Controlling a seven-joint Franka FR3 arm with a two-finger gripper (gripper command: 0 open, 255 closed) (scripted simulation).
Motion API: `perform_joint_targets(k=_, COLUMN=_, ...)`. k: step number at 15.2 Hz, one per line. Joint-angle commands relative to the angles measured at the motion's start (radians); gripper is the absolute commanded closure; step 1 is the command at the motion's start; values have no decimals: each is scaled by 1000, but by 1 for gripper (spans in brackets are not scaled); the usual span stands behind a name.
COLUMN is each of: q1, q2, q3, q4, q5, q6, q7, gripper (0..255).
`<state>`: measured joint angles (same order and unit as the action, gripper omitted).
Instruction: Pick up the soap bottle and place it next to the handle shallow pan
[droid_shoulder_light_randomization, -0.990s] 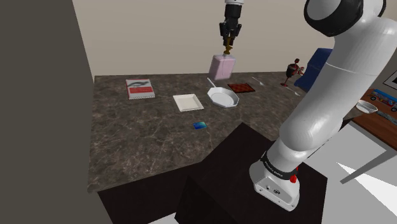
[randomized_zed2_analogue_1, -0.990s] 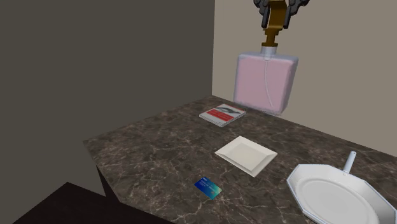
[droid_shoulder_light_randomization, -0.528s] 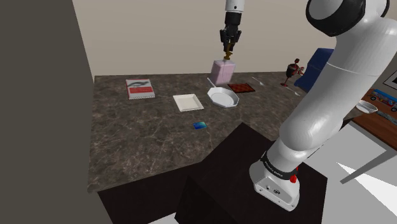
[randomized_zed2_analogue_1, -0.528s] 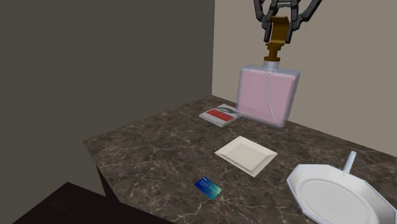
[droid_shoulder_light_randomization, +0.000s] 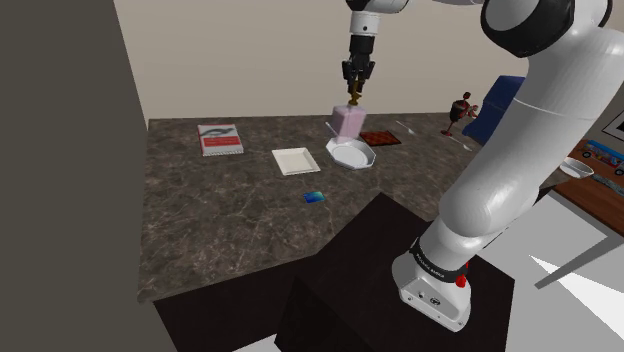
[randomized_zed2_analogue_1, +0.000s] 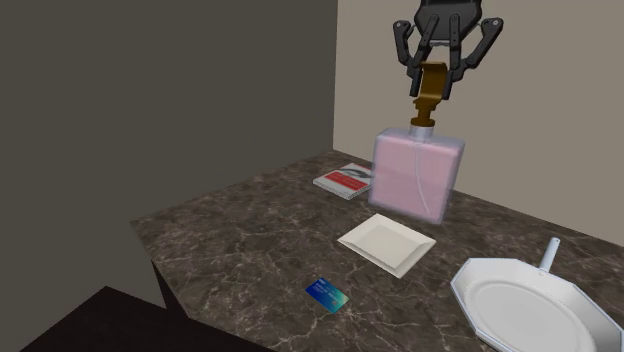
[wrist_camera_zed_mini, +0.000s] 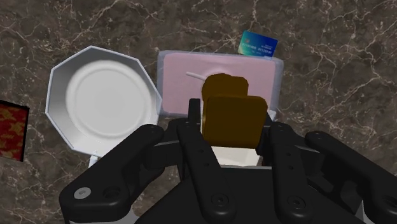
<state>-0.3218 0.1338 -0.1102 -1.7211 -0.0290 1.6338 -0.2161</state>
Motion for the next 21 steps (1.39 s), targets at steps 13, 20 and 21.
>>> perform_joint_targets(k=13, q1=-2, q2=36, q3=-1, q4=-143, q5=3, q6=180, q7=1, gripper=255)
perform_joint_targets(k=20, q1=-3, q2=70, q3=0, q4=-196, q5=6, q6=266, q7=2, gripper=255)
perform_joint_targets(k=21, q1=-4, q2=75, q3=0, q4=-203, q5=6, q6=278, q7=2, gripper=255)
